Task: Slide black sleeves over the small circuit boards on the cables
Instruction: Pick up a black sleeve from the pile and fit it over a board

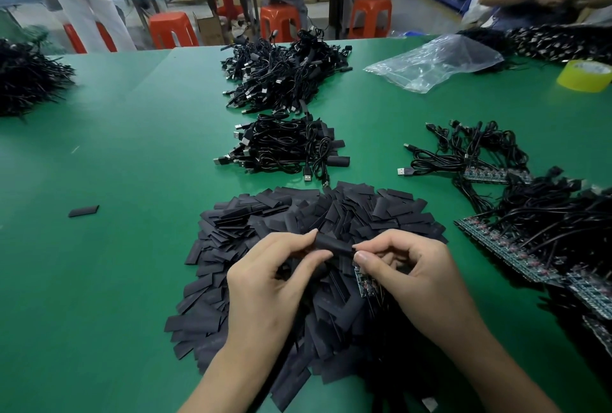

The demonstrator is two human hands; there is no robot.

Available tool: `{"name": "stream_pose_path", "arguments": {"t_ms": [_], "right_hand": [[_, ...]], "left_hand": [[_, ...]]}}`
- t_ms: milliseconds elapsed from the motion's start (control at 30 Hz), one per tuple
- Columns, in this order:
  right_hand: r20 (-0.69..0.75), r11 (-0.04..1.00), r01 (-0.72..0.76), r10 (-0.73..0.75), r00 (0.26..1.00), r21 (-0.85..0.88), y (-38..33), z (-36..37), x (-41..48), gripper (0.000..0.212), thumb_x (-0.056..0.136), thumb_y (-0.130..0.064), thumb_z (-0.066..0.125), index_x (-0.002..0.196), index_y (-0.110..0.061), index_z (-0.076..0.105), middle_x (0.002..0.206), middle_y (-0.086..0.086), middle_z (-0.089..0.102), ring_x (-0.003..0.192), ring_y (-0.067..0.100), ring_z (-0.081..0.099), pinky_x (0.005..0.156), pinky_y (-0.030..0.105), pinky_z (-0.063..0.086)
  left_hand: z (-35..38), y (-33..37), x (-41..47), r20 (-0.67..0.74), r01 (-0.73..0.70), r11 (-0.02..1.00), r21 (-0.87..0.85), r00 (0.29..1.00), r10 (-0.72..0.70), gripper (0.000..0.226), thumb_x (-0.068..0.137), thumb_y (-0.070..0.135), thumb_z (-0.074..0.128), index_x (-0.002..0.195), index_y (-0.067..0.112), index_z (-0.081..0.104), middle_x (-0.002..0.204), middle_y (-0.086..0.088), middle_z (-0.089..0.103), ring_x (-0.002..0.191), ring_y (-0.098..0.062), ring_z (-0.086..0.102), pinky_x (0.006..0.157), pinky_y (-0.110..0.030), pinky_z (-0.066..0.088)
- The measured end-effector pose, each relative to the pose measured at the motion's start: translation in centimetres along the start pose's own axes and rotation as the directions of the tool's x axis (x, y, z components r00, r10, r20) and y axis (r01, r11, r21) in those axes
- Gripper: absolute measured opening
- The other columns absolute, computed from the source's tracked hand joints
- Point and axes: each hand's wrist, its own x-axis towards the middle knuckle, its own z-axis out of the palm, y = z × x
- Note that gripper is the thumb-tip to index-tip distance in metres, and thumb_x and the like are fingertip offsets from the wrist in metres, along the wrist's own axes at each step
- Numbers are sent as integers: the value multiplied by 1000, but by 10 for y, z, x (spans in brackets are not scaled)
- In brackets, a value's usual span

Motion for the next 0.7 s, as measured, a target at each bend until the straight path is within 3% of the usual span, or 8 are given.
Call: {"name": "stream_pose_path", "arguments": {"t_ms": [100, 233, 433, 533, 600, 700], "right_hand": [[-24, 1000, 3, -3, 1000, -11, 1, 3, -1, 18, 87, -14, 80, 84, -32, 79, 67, 9, 66, 59, 10, 49, 56, 27, 44], [-46, 1000, 7, -7, 999, -16, 3, 7, -2, 19, 88, -13, 79, 86, -32, 78, 67, 1, 71, 57, 22, 55, 57, 39, 49], [-73, 1000, -19, 20, 997, 13, 4, 5, 1, 20, 89, -9, 77, 86, -29, 76, 70, 1, 74, 54, 13, 65, 58, 23, 53], [-153, 980, -39, 70, 986, 197, 0, 0, 4, 13, 90, -5, 74, 87, -18, 75, 73, 10, 75, 54, 18, 68, 57, 20, 54], [-165, 924, -92, 163, 973, 372, -3, -6, 6, 5, 86, -12, 75, 91, -13, 73, 75, 13, 75, 56, 18, 68, 55, 20, 54], [-88, 723, -189, 327, 941, 665, -6, -9, 10, 26, 77, -21, 70, 101, -9, 66, 74, 7, 73, 57, 10, 65, 48, 22, 53]], "left_hand": [[2, -1, -2, 6, -28, 999, 22, 1000, 27, 23, 82, 19, 84, 103, 11, 79, 96, 8, 74, 91, -1, 69, 83, -12, 50], [3, 0, -4, 2, -40, 999, 33, 999, 40, 26, 85, 22, 83, 107, 10, 78, 97, 8, 74, 91, 1, 69, 83, -13, 51], [5, 6, -2, 57, -51, 999, 9, 997, 50, 39, 88, 31, 78, 123, 12, 74, 104, 10, 73, 95, -2, 68, 88, -15, 50], [6, 12, -1, 174, 85, 996, -22, 981, -80, 54, 89, 49, 72, 135, 20, 67, 116, 13, 68, 110, -5, 64, 97, -19, 48], [9, 17, 0, 234, 47, 998, 33, 971, -53, 43, 91, 54, 67, 123, 26, 74, 116, 15, 64, 113, -8, 59, 97, -30, 48], [18, 33, 4, 324, -55, 992, 112, 946, 16, 36, 91, 62, 60, 100, 35, 80, 106, 19, 64, 105, -8, 55, 90, -38, 46]]}}
